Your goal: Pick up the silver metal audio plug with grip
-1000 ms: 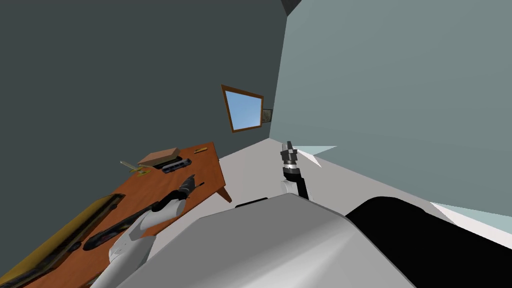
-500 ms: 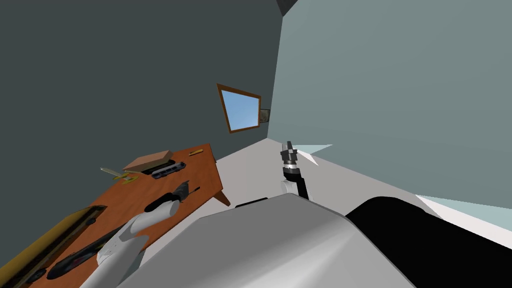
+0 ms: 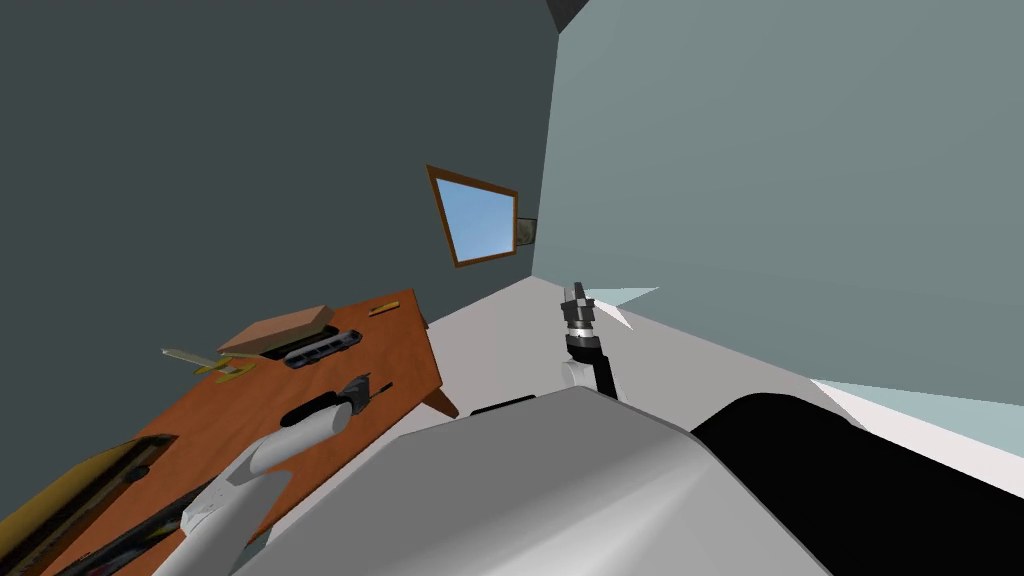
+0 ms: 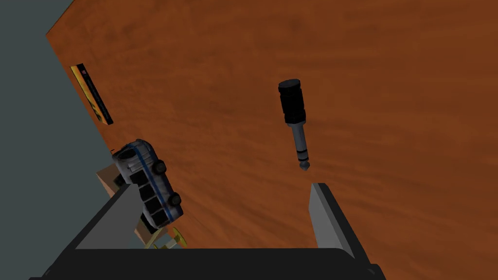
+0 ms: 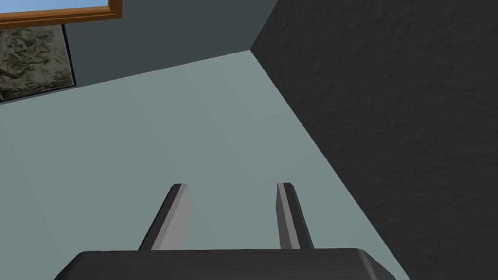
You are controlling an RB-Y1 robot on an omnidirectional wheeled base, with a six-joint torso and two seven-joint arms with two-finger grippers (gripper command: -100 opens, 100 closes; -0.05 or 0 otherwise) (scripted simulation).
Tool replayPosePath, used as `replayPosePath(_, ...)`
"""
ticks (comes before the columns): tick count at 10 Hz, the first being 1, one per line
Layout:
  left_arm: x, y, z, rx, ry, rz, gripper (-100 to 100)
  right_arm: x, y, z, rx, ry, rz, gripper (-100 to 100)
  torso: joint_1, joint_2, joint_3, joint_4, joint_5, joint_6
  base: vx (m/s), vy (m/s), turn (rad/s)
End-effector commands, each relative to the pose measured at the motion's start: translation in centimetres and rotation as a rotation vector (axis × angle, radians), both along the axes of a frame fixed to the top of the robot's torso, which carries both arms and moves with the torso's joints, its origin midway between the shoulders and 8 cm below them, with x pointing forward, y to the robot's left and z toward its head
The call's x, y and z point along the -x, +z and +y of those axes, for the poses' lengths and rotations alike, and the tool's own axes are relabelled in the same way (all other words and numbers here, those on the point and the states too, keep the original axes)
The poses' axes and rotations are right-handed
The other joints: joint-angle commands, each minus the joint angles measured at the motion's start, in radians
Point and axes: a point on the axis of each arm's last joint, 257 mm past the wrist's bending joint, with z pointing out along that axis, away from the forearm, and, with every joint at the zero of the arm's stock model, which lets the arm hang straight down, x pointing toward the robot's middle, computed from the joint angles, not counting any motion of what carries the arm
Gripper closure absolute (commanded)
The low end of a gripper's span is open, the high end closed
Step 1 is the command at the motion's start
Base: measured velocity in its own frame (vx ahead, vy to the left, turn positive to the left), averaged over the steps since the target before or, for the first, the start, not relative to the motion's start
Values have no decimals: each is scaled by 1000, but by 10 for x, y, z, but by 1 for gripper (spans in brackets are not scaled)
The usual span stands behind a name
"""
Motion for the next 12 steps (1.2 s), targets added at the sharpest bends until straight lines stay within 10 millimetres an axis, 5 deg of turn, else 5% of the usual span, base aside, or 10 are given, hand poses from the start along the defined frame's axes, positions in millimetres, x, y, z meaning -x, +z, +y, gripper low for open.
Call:
replayPosePath(1,13,-9,11,34,37,46,-100,0,0,0,0,0,0,0,0,0,0,0,0,0,57,23,-80)
replayPosePath(12,106,-70,34,237,245,288,-100,0,0,0,0,0,0,0,1,-1,0,0,0,0,52,26,-65)
